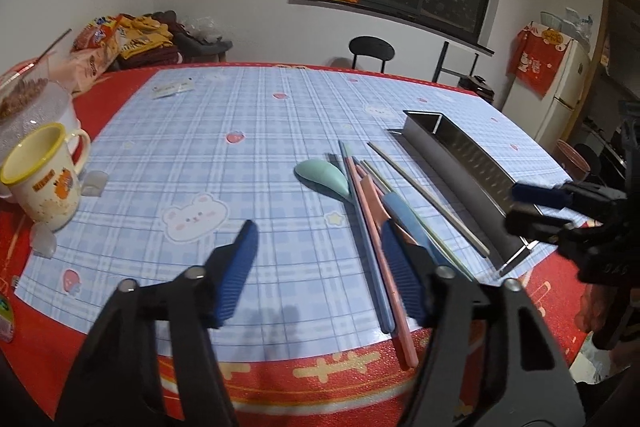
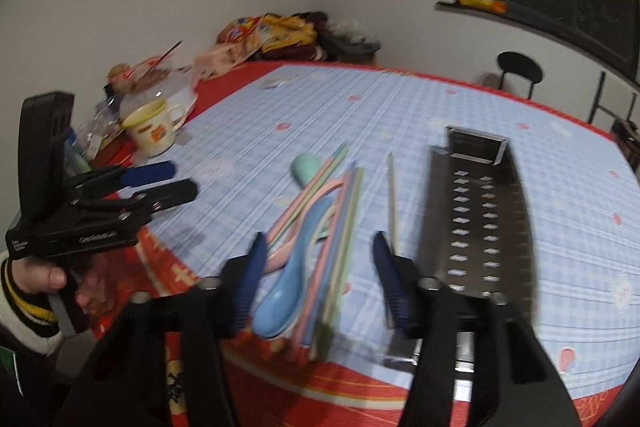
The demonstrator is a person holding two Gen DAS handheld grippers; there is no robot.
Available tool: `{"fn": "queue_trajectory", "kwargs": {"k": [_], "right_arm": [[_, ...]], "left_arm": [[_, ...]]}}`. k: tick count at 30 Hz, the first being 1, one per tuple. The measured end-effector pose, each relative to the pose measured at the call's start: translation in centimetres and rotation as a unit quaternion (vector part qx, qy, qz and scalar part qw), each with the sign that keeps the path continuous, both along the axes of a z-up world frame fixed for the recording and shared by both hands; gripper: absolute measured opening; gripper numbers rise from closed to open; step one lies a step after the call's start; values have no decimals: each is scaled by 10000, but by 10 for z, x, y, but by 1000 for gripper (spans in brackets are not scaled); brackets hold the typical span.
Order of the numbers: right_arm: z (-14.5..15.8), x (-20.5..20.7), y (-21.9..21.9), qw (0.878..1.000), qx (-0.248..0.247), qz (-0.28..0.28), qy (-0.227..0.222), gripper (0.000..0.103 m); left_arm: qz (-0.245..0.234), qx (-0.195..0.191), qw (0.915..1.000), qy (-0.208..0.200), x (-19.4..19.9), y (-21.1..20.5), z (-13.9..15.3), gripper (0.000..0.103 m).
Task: Organize utensils
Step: 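Move right tool to the blue spoon handle and close on it while left tool approaches the pink spoon, then close left tool on the pink spoon handle while right tool holds the blue spoon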
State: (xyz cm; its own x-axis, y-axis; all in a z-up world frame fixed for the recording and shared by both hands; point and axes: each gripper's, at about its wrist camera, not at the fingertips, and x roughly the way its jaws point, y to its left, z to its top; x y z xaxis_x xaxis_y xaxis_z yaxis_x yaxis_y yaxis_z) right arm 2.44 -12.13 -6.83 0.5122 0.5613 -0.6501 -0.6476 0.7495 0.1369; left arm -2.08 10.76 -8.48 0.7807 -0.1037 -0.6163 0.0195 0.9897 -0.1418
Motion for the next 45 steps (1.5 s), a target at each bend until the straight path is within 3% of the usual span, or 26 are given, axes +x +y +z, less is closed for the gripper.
{"fn": "queue_trajectory", "kwargs": {"k": [2,5,11,18,27,45], "right_arm": [[-8,0,8,9998,-12,117,158,22],[-20,-1,20,9990,-91,245,350,16],[-39,7,26,9981,-231,60,562,16],[-55,17,32,9971,-334,-32,689,16],[-53,11,36,9979,-367,101,516,16],[-60,12,44,9970,-378,298,599,16]], "left_arm": [[-54,-31,10000,20,1,-2,-3,50],[-145,-89,9998,88,4,-5,-9,42],[-337,-120,9992,193,7,-15,-19,36],[-413,-233,9985,274,14,-15,-23,35],[-588,-325,9971,364,16,-25,-29,35],[-675,-440,9955,493,17,-28,-33,30]]}}
